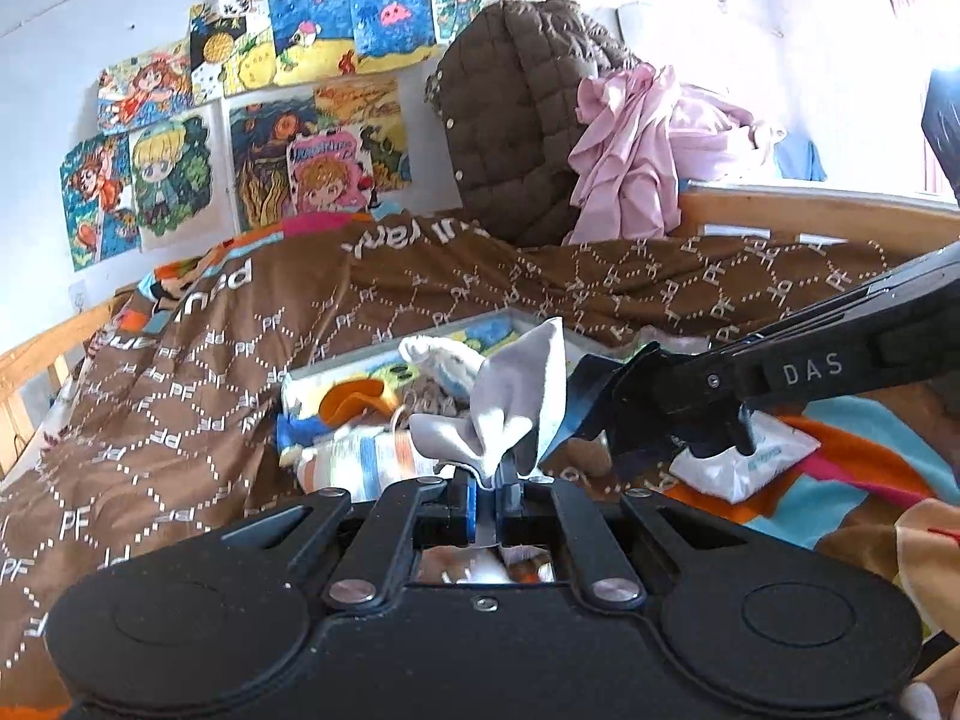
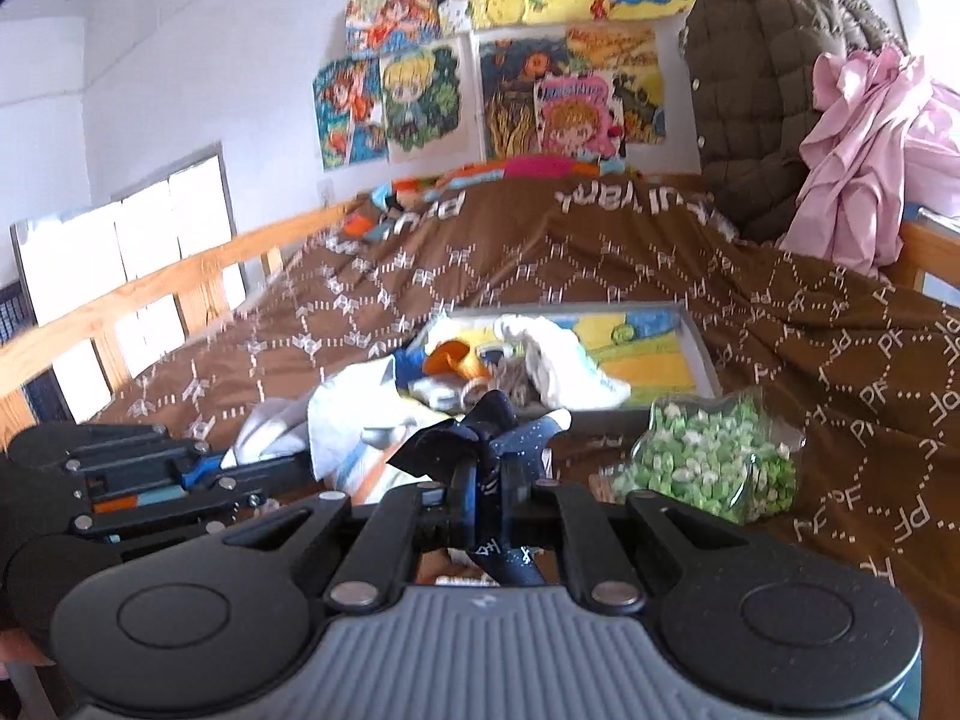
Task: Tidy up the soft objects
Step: 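Lift the grey and navy cloths and carry them over the tray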
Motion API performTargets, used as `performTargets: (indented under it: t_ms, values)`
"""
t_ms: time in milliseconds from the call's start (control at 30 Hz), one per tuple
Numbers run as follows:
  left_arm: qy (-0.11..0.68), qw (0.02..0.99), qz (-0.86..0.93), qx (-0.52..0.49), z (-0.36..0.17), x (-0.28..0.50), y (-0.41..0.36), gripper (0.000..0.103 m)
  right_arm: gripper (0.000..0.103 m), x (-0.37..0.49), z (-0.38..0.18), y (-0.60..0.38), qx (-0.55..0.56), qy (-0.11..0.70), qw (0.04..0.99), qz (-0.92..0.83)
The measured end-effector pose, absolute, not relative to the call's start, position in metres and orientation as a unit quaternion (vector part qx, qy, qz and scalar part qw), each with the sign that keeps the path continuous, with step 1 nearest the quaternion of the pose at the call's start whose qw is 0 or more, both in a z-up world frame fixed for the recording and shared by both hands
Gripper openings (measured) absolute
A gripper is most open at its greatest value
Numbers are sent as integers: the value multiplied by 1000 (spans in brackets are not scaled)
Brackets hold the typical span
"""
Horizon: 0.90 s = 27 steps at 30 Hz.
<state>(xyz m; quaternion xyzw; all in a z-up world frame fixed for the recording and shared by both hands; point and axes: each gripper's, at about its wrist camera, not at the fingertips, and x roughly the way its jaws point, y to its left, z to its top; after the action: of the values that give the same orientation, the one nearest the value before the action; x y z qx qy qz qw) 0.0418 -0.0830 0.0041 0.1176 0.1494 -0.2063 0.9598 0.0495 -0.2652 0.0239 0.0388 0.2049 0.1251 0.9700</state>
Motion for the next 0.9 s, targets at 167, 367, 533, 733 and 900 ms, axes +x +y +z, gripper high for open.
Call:
performTargets:
  t_ms: [167, 367, 533, 733, 900]
  values:
    - [141, 961, -210, 109, 13, 49, -86, 5, 8, 46, 30, -272, 60, 170, 976, 122]
    - [130, 963, -214, 98, 23, 57, -90, 5, 8, 46, 34, -278, 76, 146, 980, 115]
    - [125, 963, -217, 94, 27, 64, -95, 5, 8, 46, 36, -284, 89, 135, 981, 108]
    - [123, 963, -220, 90, 31, 76, -100, 5, 8, 51, 37, -294, 105, 124, 982, 99]
    - [127, 963, -227, 77, 33, 91, -106, 5, 8, 63, 33, -304, 116, 119, 982, 86]
